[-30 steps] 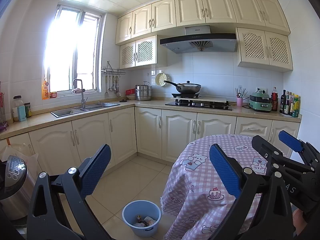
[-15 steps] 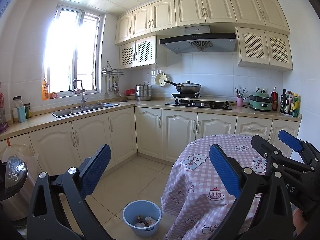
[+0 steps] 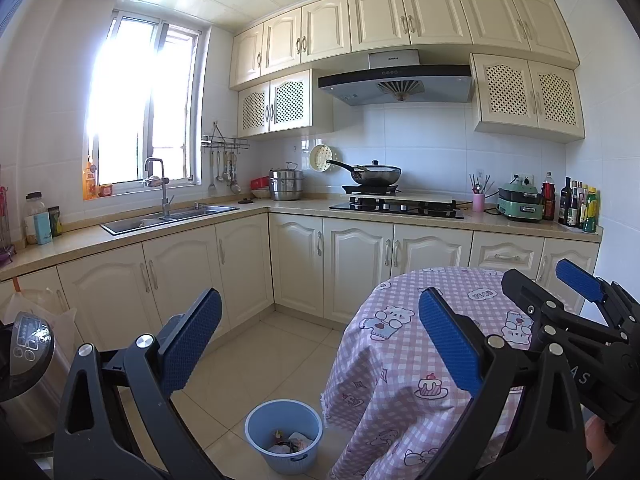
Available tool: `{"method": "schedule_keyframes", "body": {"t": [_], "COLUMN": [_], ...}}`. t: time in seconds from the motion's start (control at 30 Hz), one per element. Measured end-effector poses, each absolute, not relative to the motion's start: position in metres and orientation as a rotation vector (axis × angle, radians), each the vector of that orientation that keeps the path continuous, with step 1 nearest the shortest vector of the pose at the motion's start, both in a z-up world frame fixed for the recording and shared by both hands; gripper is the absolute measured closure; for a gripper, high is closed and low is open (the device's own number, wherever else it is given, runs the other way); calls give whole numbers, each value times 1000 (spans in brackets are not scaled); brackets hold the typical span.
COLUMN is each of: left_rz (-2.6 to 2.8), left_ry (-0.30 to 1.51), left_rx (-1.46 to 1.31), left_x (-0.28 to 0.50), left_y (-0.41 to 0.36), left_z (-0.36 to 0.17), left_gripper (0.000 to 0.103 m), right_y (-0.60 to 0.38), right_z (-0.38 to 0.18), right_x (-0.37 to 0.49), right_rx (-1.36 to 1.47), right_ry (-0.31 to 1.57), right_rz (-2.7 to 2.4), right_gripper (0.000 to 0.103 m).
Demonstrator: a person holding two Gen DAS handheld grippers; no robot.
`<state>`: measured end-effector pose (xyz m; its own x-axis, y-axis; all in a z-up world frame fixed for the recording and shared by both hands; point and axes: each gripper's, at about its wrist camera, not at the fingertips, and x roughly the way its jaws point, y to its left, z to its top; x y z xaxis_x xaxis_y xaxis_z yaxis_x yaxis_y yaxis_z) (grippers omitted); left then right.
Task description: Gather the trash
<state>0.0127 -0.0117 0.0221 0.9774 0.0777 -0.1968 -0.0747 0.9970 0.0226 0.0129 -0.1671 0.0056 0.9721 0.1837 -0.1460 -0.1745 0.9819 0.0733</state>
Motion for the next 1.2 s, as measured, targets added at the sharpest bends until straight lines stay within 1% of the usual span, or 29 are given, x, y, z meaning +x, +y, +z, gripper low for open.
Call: {"method": "schedule_keyframes", "body": {"t": [1.2], "left_rz": [68], "left_ry": [210], "left_rx": [17], "left_x": [14], "left_y": [-2], "left_z": [12], "left_gripper": [8], "right_y": [-167], "right_z": [2], "right_x": [13], "right_rx": [60], "right_ry": [160], "right_rz": [180], "right_gripper": [21]}}
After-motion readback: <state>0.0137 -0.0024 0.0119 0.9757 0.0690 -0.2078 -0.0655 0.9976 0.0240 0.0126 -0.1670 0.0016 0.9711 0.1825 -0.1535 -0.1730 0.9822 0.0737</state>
